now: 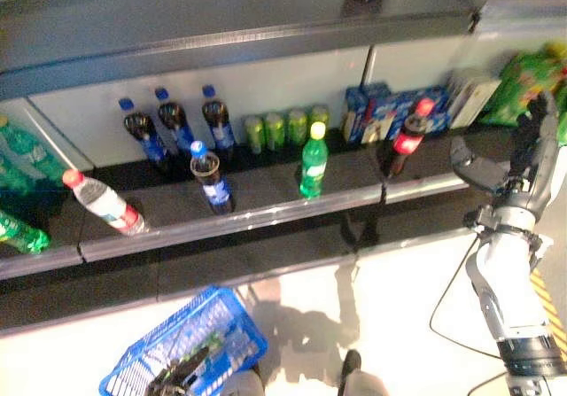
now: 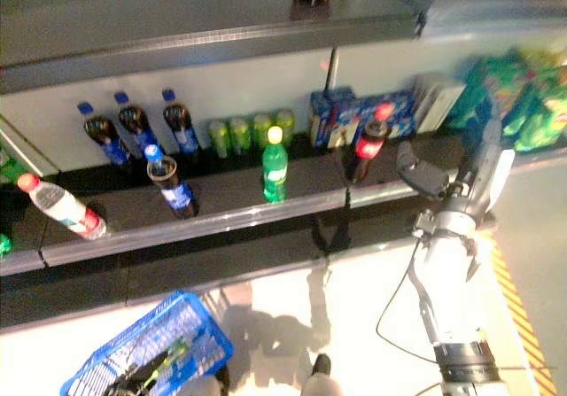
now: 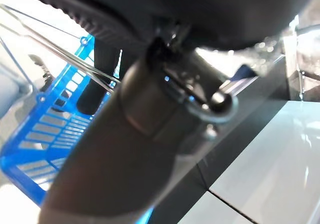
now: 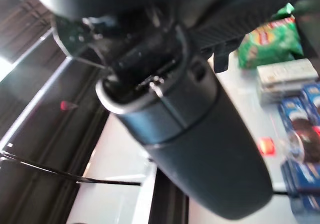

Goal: Pick up the drink and place into the basket.

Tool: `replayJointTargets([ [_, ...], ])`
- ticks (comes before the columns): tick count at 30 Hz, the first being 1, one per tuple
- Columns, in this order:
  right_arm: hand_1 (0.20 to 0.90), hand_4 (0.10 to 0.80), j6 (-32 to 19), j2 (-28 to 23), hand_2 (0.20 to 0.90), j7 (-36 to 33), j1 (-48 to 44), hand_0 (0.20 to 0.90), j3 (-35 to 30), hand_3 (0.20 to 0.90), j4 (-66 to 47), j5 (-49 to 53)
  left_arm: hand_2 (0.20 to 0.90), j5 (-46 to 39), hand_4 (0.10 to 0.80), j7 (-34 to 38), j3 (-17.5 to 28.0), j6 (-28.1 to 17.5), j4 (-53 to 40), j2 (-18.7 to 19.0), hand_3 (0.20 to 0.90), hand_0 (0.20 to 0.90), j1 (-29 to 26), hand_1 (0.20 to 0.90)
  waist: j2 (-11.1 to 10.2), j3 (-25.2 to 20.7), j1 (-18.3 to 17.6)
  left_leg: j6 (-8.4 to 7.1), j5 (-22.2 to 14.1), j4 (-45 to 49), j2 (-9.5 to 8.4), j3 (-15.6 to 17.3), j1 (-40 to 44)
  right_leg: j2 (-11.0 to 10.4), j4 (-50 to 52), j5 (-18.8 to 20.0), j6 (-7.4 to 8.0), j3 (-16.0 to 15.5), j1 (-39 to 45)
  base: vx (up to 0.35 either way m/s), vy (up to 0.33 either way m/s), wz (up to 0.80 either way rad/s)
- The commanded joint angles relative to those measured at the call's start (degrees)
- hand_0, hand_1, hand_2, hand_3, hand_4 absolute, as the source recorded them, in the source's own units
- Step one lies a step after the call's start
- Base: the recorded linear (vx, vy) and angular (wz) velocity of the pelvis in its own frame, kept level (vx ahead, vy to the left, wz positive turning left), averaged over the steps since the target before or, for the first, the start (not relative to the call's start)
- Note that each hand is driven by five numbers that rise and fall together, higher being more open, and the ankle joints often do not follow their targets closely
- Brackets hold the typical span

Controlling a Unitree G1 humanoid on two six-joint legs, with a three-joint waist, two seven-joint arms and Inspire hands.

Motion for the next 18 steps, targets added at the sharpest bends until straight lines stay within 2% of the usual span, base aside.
replayJointTargets([
  [1, 0.900, 0.800, -5.8, -2.1, 0.900, -3.3, -9.3, 0.900, -0.2, 0.900, -1.4, -0.4, 0.300, -3.9, 0.100, -1.0, -3.0, -2.7, -4.3, 2.1, 0.200, 0.300, -0.4, 0.300, -1.5, 1.2, 1.9, -0.51, -5.5, 6.9, 3.09, -2.1, 1.5, -4.6, 6.2, -0.2, 3.31, 2.2, -5.3, -0.114, -0.009, 0.16],
  [7, 0.900, 0.800, -5.8, -1.0, 0.900, -9.5, -16.2, 0.900, 1.6, 0.900, 0.4, 2.4, 0.300, -6.0, 0.100, 0.7, -6.5, -3.5, -8.2, 2.7, 0.200, 0.300, -2.9, 0.300, -0.2, 6.6, 2.5, 0.10, -4.9, 9.9, 2.41, -3.6, -4.6, -5.5, 9.8, -0.4, 3.36, 3.4, -10.8, -0.122, -0.020, 0.09],
  [14, 0.900, 0.800, -2.5, -2.0, 0.900, -11.4, -23.0, 0.900, 3.1, 0.900, 2.2, 2.8, 0.300, -8.0, 0.100, -0.7, -7.6, -4.3, -8.4, 1.8, 0.200, 0.300, -2.8, 0.300, 2.2, 9.5, 2.3, 0.24, -3.8, 9.8, 0.92, -3.4, -6.6, -5.8, 10.6, -0.2, 2.83, 4.9, -13.7, -0.040, 0.046, -0.08],
  [18, 0.900, 0.800, -2.1, -3.3, 0.900, -12.3, -25.9, 0.900, 3.6, 0.900, 3.7, 4.0, 0.300, -8.0, 0.100, -1.7, -7.7, -3.9, -8.6, 1.7, 0.200, 0.300, -3.1, 0.300, 2.9, 10.3, 2.3, 0.25, -3.3, 9.2, 0.61, -3.0, -7.0, -5.7, 10.6, -0.3, 2.54, 5.2, -14.3, -0.005, 0.002, -0.09],
])
